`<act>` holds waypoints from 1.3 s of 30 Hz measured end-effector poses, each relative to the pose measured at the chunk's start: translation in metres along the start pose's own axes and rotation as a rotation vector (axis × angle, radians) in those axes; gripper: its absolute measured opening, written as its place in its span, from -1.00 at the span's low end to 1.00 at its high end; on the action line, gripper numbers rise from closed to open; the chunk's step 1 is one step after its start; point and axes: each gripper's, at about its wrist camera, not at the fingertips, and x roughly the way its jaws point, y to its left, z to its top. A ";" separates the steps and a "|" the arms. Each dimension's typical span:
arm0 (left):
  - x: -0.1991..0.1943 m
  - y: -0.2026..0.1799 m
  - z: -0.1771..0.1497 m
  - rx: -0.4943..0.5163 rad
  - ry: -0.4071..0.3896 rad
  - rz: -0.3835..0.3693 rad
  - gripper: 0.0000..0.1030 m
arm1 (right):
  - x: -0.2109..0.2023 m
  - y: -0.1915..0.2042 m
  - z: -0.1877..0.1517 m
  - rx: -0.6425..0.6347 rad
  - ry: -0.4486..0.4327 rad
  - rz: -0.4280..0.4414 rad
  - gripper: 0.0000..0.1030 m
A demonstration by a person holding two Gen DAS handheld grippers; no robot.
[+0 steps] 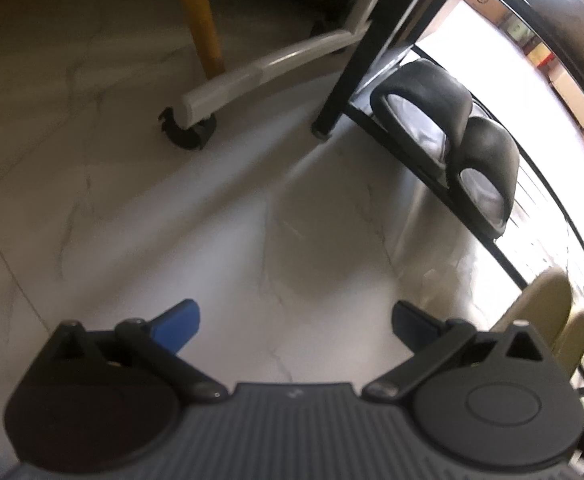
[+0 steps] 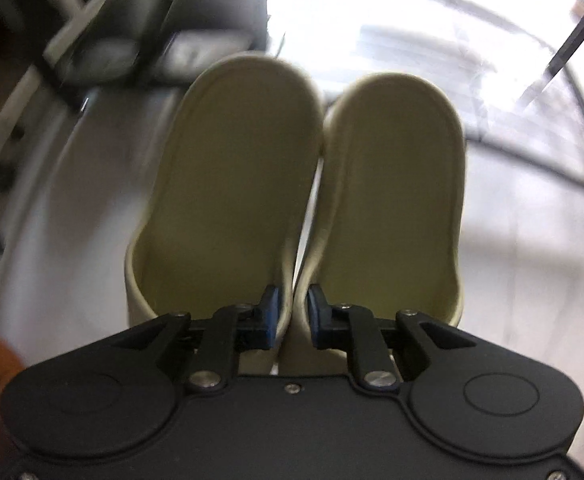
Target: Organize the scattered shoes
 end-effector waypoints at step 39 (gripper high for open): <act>0.014 -0.006 -0.007 0.039 0.053 0.015 0.98 | 0.080 0.017 -0.005 -0.157 -0.065 -0.075 1.00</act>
